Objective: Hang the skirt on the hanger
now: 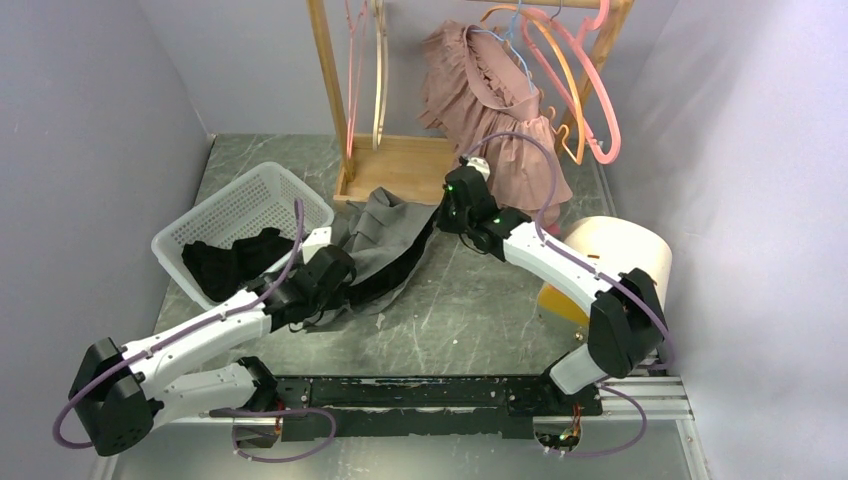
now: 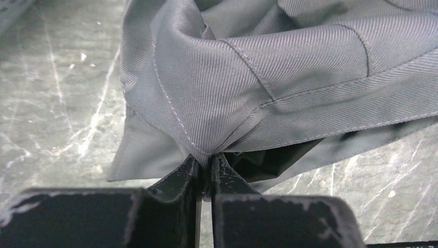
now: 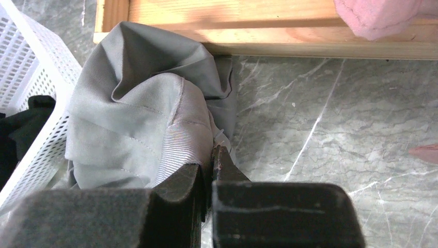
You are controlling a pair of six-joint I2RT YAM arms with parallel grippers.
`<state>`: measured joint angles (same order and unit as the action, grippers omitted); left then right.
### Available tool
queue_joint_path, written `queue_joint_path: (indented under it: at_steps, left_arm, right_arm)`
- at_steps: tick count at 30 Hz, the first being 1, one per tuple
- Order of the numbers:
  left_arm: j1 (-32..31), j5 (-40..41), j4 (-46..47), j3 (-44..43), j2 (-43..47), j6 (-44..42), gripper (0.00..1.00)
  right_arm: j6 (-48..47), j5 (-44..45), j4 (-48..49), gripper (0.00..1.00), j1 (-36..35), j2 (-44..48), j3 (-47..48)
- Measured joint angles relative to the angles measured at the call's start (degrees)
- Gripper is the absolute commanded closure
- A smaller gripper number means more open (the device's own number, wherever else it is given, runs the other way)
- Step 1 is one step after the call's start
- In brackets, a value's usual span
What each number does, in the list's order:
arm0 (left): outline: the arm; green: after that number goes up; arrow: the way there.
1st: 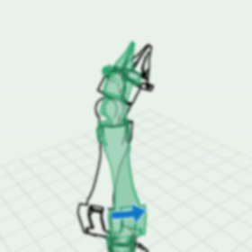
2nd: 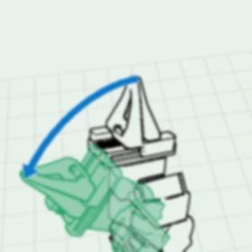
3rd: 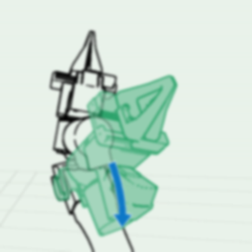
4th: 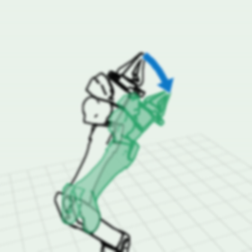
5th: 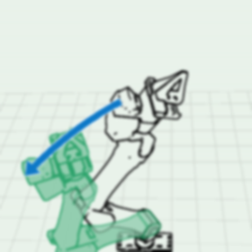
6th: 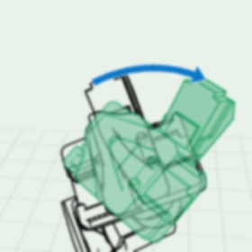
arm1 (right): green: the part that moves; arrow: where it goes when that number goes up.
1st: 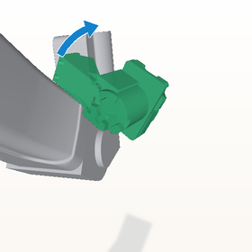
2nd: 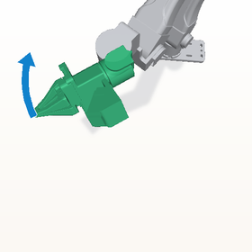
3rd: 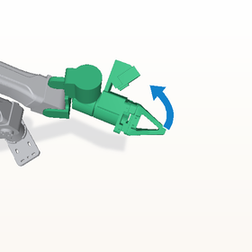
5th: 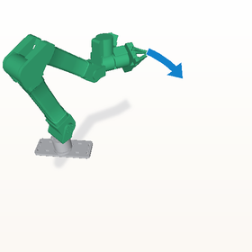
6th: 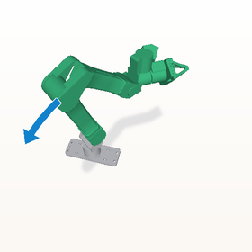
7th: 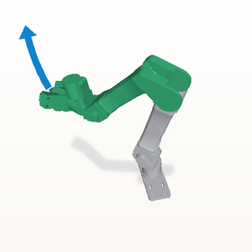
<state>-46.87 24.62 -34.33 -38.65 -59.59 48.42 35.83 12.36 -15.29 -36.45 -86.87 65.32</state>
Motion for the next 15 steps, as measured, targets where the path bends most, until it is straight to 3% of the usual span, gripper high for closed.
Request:
queue_joint_path:
  at_steps: [3,7,15]
  left_arm:
    - [0.9,0.8,-1.9,-2.3,0.2,-0.9,0.86]
    - [2.6,0.8,-3.7,-5.8,2.4,-3.3,0.93]
    - [9.5,-2.3,-6.6,-10.8,5.8,-9.8,0.93]
  right_arm:
    - [-0.3,-0.3,-0.2,1.0,0.0,0.9,0.0]
    - [-1.4,-0.7,-1.6,1.0,0.0,3.1,-0.2]
    - [-5.2,-1.1,-6.7,1.0,0.1,8.7,0.3]
